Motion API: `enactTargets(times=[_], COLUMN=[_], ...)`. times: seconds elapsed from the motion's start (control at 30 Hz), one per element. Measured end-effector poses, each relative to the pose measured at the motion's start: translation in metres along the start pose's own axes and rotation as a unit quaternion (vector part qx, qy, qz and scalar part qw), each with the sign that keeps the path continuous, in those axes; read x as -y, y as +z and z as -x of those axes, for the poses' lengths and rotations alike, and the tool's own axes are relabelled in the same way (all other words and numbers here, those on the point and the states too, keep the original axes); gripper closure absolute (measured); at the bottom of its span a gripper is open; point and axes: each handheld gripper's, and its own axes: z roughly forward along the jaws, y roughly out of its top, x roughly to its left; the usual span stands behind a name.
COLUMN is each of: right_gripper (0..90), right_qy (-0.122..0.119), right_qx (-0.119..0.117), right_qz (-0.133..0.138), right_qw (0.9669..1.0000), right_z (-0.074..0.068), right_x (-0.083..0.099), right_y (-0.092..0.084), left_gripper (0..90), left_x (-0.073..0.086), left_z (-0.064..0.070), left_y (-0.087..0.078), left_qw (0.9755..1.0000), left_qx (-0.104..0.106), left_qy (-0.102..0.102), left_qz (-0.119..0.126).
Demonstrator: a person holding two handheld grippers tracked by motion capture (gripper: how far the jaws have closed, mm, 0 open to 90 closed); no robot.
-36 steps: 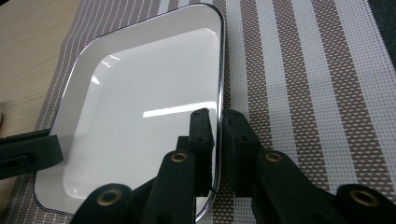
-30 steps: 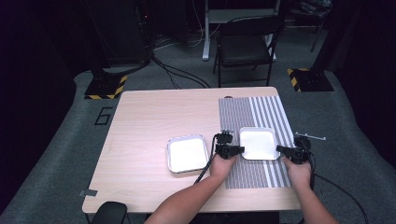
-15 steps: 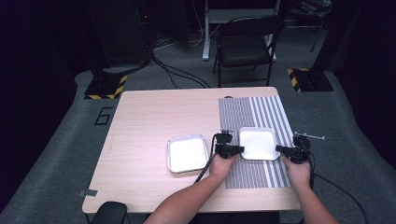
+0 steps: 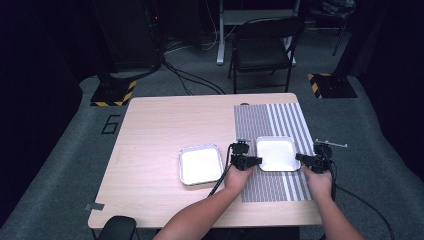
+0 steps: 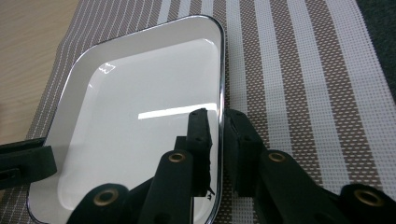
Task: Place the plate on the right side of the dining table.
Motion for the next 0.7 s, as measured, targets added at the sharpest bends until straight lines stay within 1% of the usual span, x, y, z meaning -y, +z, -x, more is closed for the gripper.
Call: enactTargets(times=[0.03, 0.1, 0.17, 0.23, 0.27, 0.33, 0.37, 0.4, 0.5, 0.7], right_gripper=[80.1, 78.3, 75.0, 72.1, 71.0, 69.2, 67.7, 66.2, 60.5, 57.0], right_qy=[-0.001, 0.006, 0.002, -0.001, -0.002, -0.004, -0.008, -0.012, -0.024, -0.032], right_qx=[0.000, -0.002, -0.005, -0.001, 0.000, -0.006, -0.009, -0.010, -0.022, -0.050], right_qz=[0.003, 0.005, 0.012, 0.016, 0.021, 0.025, 0.029, 0.033, 0.044, 0.051], right_qw=[1.0000, 1.0000, 0.9999, 0.9999, 0.9998, 0.9997, 0.9995, 0.9993, 0.9985, 0.9969], right_z=[0.000, 0.000, -0.001, -0.003, -0.004, -0.006, -0.007, -0.009, -0.015, -0.026], right_x=[0.000, -0.001, -0.001, 0.000, 0.001, 0.003, 0.004, 0.006, 0.009, 0.014], right_y=[0.000, -0.002, -0.004, -0.006, -0.008, -0.011, -0.013, -0.015, -0.022, -0.027], left_gripper=[70.9, 69.9, 66.6, 62.3, 61.6, 61.2, 61.0, 60.9, 60.6, 58.4], left_x=[0.000, 0.000, -0.001, -0.001, 0.000, 0.000, -0.001, -0.001, -0.001, -0.001], left_z=[0.000, 0.000, 0.001, 0.001, 0.001, 0.000, 0.000, 0.000, 0.001, -0.001], left_y=[0.000, 0.000, -0.002, -0.004, -0.004, -0.006, -0.007, -0.009, -0.014, -0.025], left_qw=[1.0000, 1.0000, 1.0000, 1.0000, 1.0000, 1.0000, 1.0000, 1.0000, 0.9999, 0.9997], left_qx=[0.001, 0.004, 0.003, 0.000, -0.001, -0.002, -0.003, -0.001, 0.003, 0.012], left_qy=[-0.003, -0.001, -0.002, 0.003, 0.004, 0.006, 0.009, 0.009, 0.013, 0.011], left_qz=[0.001, 0.001, 0.004, 0.004, 0.003, 0.000, 0.000, 0.002, 0.006, 0.016])
